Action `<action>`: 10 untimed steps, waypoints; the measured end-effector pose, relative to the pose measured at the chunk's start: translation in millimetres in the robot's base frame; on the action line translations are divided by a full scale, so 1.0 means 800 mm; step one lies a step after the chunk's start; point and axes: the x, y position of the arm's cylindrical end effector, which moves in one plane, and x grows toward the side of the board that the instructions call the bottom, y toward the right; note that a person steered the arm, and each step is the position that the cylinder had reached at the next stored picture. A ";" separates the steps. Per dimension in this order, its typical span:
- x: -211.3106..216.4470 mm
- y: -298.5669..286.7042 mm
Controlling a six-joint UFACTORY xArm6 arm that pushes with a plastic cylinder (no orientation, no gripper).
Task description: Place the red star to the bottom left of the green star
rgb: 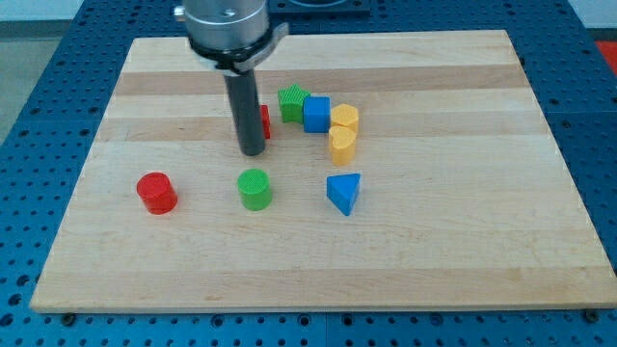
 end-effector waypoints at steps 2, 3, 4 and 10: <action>-0.032 -0.030; -0.054 -0.026; -0.043 -0.018; -0.039 -0.103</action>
